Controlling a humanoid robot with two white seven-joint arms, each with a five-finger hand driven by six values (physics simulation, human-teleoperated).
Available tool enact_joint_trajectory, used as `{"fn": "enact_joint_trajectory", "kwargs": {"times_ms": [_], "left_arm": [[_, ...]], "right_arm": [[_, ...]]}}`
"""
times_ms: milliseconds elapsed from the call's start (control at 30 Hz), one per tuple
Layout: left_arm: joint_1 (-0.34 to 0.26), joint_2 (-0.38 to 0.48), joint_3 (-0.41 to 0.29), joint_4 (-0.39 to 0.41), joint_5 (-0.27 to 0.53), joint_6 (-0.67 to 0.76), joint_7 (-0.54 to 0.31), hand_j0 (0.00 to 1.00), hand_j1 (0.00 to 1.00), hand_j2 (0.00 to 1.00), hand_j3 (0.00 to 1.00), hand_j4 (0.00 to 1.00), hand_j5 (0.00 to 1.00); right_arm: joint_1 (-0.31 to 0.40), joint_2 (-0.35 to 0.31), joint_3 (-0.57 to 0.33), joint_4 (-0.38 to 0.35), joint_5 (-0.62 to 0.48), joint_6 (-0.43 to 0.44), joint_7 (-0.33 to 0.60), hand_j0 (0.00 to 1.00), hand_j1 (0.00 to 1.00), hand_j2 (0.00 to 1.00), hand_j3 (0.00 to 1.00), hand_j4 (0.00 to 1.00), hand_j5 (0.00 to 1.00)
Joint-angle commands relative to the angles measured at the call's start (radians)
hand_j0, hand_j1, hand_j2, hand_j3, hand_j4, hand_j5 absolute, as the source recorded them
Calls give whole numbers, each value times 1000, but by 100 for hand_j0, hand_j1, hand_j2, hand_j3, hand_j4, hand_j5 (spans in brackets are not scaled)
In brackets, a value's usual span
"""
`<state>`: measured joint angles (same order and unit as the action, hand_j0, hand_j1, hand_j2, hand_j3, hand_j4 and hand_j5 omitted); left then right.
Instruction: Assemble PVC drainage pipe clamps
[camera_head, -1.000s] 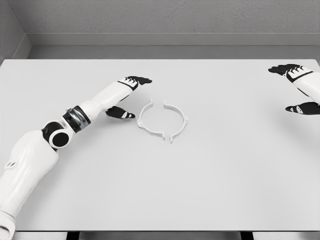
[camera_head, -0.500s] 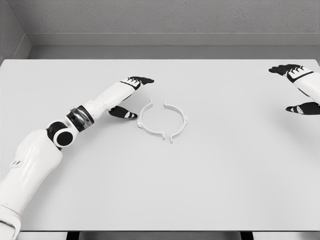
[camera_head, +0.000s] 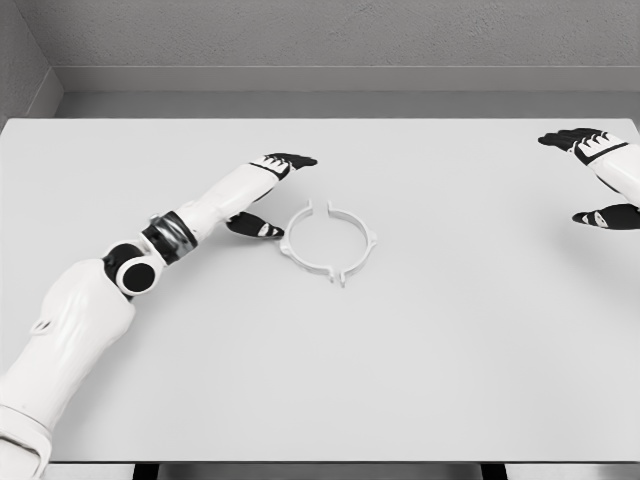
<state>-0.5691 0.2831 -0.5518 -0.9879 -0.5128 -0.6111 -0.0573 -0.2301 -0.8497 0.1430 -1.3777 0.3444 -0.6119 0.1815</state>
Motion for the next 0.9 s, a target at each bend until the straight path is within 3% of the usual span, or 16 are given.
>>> {"fn": "enact_joint_trajectory", "kwargs": {"times_ms": [0,167,867], "left_arm": [[0,-4,1,-1,7,0,1,100,100,100,100,100,100],[2,-12,1,-3,7,0,1,100,100,100,100,100,100],[6,-32,1,-12,7,0,1,100,100,100,100,100,100]], "right_arm": [[0,-2,0,0,-7,1,0,100,100,100,100,100,100],[0,-3,-2,38,-9,1,0,100,100,100,100,100,100],[-2,-3,0,38,-9,1,0,100,100,100,100,100,100]]}}
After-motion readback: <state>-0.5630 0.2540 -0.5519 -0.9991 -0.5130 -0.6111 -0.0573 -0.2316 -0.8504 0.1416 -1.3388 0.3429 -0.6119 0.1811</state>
